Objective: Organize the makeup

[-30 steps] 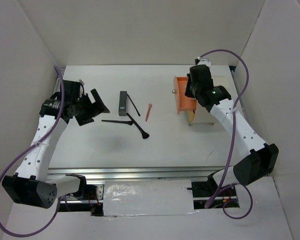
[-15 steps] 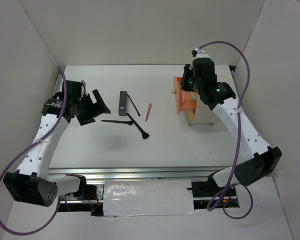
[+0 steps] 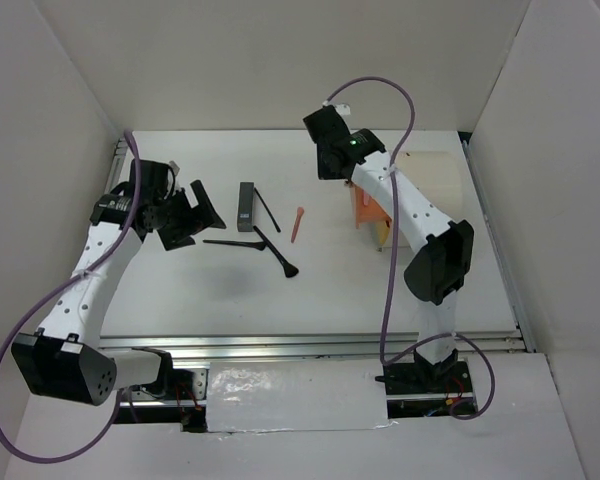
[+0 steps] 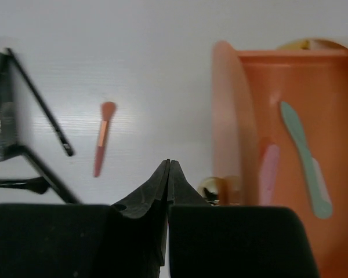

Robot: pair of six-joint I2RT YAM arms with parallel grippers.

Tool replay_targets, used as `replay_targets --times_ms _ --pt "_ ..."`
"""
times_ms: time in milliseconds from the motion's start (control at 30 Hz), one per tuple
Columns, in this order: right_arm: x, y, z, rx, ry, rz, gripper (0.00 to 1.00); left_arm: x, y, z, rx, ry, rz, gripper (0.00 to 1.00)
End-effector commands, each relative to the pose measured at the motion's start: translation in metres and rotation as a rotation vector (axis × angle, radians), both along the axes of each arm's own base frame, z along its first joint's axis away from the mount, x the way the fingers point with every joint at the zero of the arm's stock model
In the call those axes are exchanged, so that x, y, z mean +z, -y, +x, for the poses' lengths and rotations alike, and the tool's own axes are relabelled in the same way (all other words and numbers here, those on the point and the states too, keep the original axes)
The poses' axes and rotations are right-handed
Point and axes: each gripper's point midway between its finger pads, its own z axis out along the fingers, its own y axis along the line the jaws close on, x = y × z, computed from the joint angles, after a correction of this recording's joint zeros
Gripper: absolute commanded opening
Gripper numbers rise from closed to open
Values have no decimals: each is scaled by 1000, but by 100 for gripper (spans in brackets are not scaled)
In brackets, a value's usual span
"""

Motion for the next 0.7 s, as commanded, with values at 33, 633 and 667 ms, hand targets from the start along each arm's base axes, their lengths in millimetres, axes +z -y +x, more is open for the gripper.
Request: replay_targets --times_ms 33,633,667 --pt "17 70 -13 -191 9 -124 0 -5 5 -1 -42 11 -7 99" --pt "7 130 -16 -306 -5 -191 0 -25 31 18 -115 -25 -2 99" --pt "9 135 -17 -320 -2 -201 0 -26 38 18 -132 -27 0 100"
